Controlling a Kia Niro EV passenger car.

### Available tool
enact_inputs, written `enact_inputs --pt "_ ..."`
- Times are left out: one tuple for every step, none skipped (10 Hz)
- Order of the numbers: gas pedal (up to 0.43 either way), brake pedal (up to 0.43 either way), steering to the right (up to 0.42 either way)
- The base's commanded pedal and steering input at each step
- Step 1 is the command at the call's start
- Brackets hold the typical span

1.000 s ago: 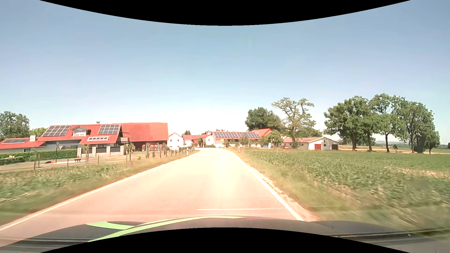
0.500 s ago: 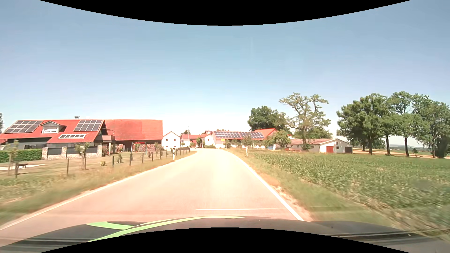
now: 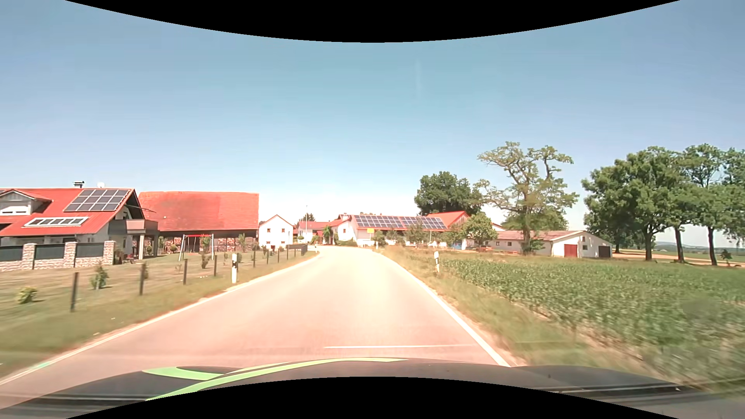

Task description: Follow the waypoints while adhering to traffic rules and regulations

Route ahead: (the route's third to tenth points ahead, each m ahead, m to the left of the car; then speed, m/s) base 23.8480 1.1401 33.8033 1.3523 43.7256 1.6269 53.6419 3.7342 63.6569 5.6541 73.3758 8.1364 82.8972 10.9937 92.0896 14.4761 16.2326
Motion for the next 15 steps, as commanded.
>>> enact_inputs --pt "0.000 0.159 -0.002" --pt "0.000 0.165 -0.002" --pt "0.000 0.171 -0.003" --pt "0.000 0.171 -0.003" --pt "0.000 0.171 -0.005" --pt "0.000 0.177 -0.008" --pt "0.000 0.177 -0.008" --pt "0.000 0.177 -0.008" --pt "0.000 0.177 -0.009" --pt "0.000 0.183 -0.009" --pt "0.000 0.183 -0.011" --pt "0.000 0.183 -0.015" --pt "0.000 0.189 -0.015" --pt "0.000 0.189 -0.015" --pt "0.000 0.189 -0.016"
